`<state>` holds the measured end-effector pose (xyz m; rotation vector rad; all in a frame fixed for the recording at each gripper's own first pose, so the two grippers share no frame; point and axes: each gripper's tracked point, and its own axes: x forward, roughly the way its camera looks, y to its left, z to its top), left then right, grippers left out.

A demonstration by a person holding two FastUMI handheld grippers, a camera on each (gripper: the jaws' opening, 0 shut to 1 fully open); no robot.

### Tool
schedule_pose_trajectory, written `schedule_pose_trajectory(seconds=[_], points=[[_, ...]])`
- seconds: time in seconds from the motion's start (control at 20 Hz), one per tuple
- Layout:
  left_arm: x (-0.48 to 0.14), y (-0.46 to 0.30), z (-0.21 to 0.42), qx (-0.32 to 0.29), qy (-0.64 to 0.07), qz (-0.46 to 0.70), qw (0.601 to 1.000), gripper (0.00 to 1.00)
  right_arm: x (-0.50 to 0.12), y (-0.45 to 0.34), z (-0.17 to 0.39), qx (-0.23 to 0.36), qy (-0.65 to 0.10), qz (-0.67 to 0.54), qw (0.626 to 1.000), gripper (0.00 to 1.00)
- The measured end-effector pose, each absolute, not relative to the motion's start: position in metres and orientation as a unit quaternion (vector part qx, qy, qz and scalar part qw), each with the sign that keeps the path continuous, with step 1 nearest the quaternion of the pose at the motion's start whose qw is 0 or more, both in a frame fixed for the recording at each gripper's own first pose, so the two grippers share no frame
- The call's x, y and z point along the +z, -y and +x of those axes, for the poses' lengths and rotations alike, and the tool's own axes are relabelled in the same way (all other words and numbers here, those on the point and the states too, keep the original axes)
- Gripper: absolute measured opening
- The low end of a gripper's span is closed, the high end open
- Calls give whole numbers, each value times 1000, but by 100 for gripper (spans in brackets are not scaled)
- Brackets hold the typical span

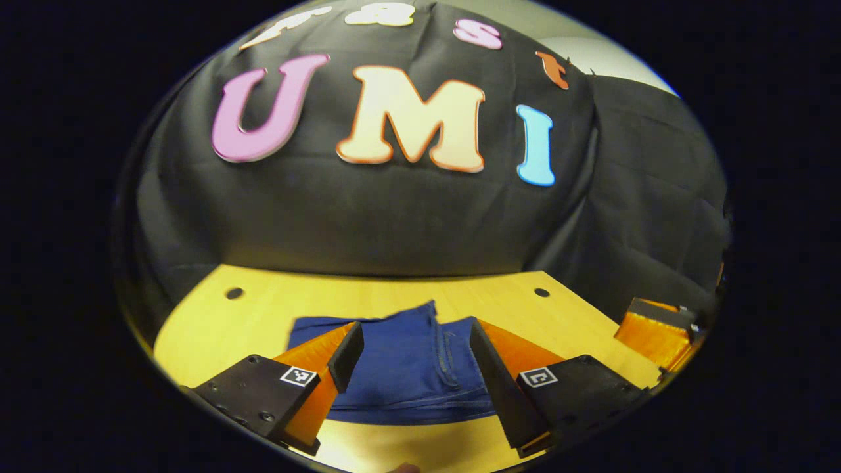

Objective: Grasp the waist and the cuffs of the jeans and fold them to make the two legs overlap; first hold the waist and fold one-third of the jeans toward the cuffs, then hold the cuffs and fold the remaining one-third in the same direction to finish folding.

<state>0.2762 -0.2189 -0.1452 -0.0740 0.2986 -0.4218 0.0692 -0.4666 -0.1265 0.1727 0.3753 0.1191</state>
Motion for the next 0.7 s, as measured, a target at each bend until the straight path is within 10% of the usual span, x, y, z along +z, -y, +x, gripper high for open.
schedule_pose_trajectory(seconds=[0.7], points=[[-46, 92, 196, -121, -27, -23, 992, 95, 1, 379, 25, 89, -54, 80, 991, 94]])
